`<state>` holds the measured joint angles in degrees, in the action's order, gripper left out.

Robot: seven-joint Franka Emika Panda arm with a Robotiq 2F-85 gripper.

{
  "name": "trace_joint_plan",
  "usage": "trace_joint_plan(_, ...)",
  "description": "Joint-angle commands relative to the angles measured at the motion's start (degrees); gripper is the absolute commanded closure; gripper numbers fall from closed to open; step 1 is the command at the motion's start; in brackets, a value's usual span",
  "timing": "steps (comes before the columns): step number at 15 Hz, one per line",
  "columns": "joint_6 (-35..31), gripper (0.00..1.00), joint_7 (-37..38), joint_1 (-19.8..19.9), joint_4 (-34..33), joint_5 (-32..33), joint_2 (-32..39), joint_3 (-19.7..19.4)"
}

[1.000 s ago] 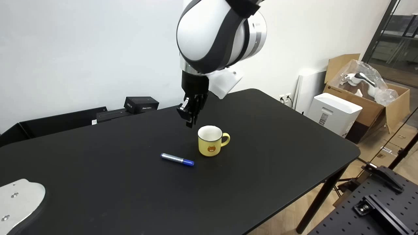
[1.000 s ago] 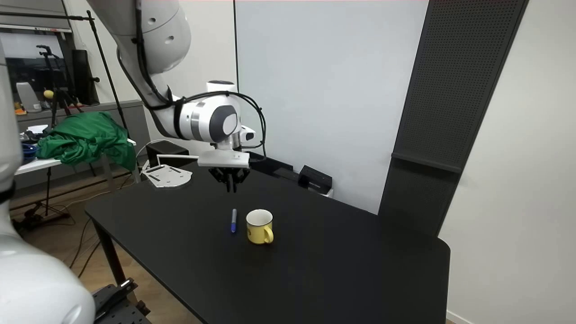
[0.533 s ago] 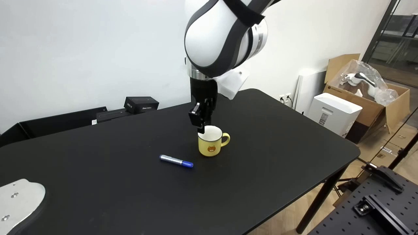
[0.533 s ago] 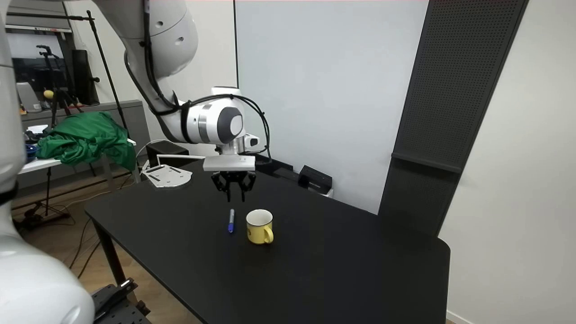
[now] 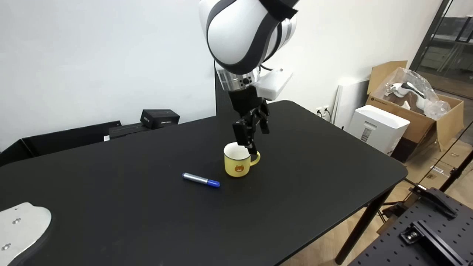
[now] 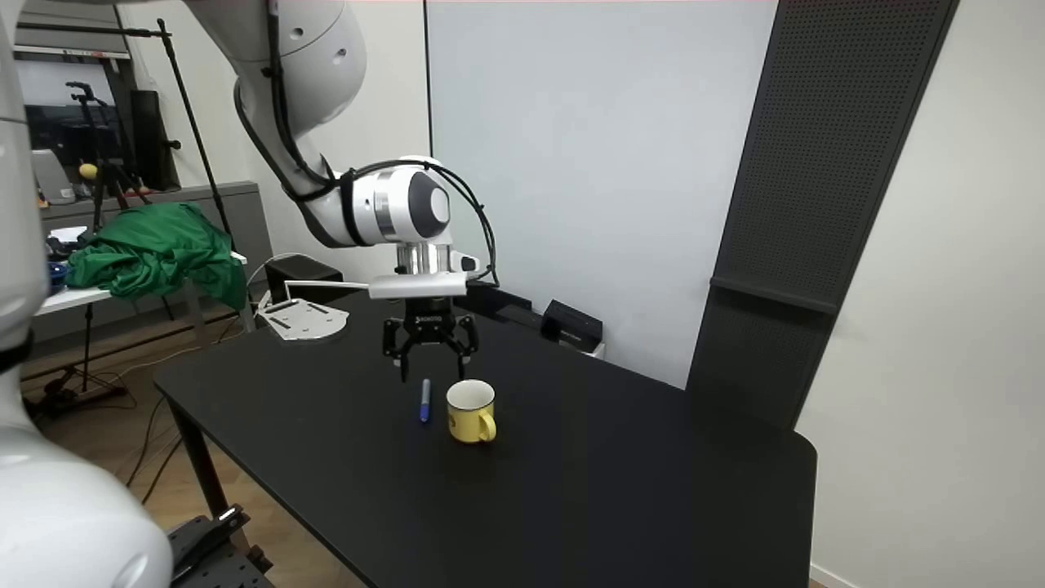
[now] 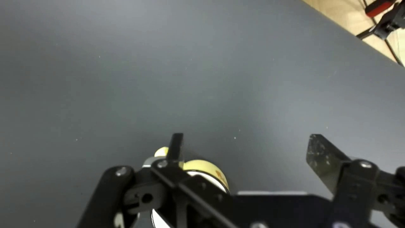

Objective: Remove the marker from the mug and put it on the table

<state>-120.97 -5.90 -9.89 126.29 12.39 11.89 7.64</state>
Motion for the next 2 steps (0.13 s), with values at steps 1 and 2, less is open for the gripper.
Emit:
trace_joint_plan(1,2.14,0.00,0.14,0.11,-0.66,0.22,0.17,0.35)
trace_joint_plan(2,3.41,0.00,0.16,0.00,-1.06,0.28,0.31,0.42)
